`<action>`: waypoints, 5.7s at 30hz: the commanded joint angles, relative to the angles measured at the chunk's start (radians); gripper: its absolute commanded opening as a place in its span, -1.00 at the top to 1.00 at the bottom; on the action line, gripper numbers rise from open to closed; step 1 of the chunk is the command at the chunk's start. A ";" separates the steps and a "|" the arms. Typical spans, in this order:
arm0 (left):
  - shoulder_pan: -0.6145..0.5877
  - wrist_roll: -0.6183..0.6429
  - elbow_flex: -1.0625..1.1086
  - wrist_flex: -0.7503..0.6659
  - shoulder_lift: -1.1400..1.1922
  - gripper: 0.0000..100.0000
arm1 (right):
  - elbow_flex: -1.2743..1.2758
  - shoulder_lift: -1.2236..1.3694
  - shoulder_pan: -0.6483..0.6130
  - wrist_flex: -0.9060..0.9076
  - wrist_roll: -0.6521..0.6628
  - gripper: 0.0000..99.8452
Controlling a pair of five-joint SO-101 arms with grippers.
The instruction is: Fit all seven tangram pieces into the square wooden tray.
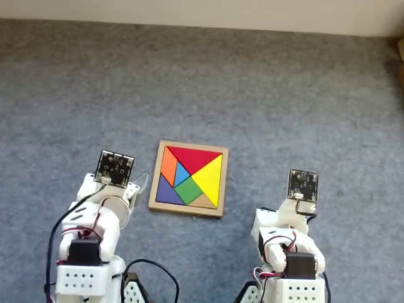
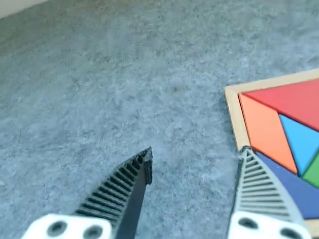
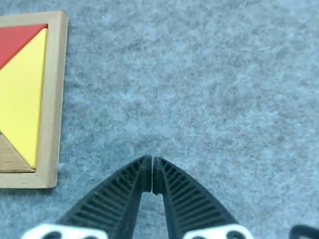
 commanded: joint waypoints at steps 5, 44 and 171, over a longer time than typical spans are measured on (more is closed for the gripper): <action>-0.008 0.014 0.002 0.083 -0.125 0.49 | 0.119 -0.012 0.010 0.004 -0.008 0.95; -0.001 0.014 0.085 0.224 -0.114 0.49 | 0.119 -0.012 0.010 0.004 -0.008 0.95; -0.007 0.018 0.085 0.508 -0.113 0.49 | 0.119 -0.012 0.010 0.004 -0.008 0.95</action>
